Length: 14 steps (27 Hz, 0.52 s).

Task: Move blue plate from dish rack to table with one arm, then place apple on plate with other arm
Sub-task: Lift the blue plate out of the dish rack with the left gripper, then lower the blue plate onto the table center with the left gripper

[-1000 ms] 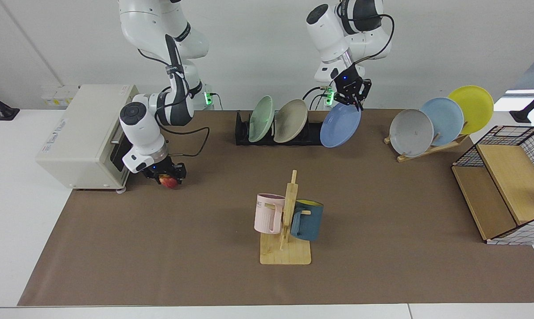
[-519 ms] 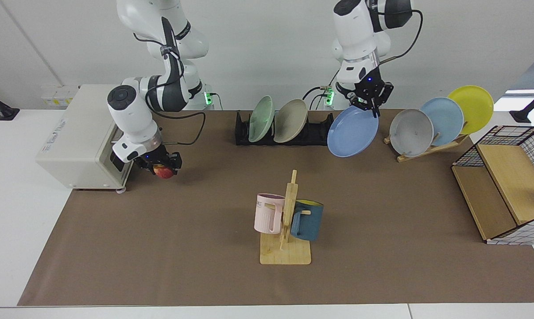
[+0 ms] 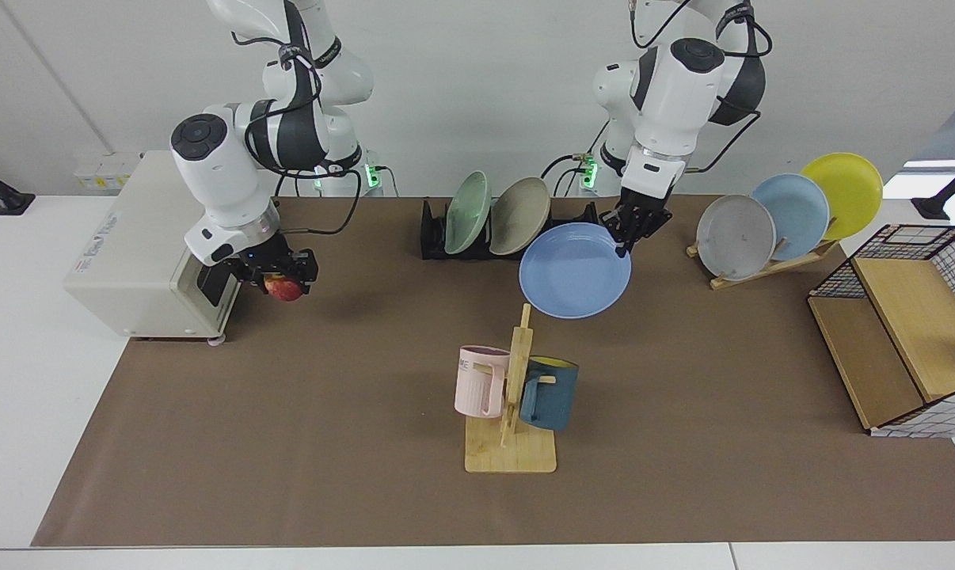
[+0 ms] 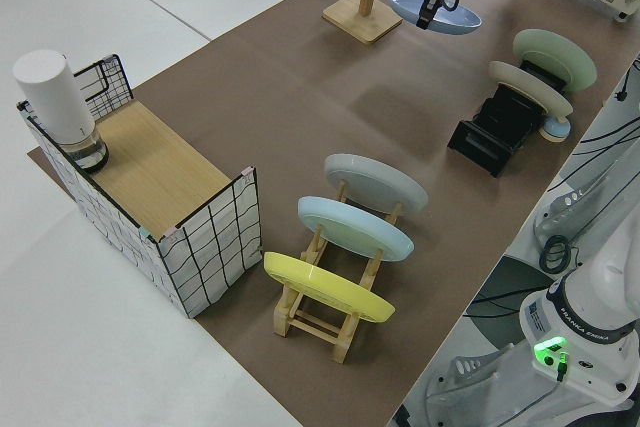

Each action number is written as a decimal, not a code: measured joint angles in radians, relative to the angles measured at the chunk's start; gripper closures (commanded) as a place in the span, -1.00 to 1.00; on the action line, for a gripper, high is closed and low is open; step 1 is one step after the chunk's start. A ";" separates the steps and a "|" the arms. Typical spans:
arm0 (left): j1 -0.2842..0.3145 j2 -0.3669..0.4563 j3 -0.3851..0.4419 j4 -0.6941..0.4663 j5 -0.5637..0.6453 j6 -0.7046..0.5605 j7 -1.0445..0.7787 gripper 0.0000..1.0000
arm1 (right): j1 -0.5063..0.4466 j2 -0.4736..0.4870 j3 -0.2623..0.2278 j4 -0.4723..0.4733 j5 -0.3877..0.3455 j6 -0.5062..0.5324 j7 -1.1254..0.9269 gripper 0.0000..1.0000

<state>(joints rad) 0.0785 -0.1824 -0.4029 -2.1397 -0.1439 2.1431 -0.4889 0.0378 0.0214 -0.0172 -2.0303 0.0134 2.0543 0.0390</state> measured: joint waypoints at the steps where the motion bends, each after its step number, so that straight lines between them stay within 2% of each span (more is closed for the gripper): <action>1: -0.005 0.009 -0.005 -0.004 -0.004 0.013 -0.010 1.00 | 0.000 0.000 0.000 0.001 0.000 0.000 0.000 0.79; 6: -0.047 0.087 -0.038 -0.020 -0.006 0.121 -0.098 1.00 | 0.006 -0.001 0.008 0.002 0.000 -0.005 0.021 0.87; 14: -0.132 0.254 -0.058 -0.047 -0.006 0.279 -0.169 1.00 | 0.070 -0.005 0.021 0.004 0.000 -0.008 0.129 0.88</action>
<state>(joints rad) -0.0536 0.0718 -0.4606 -2.1862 -0.1497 2.4224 -0.6575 0.1080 0.0162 0.0038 -2.0265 0.0134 2.0466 0.1682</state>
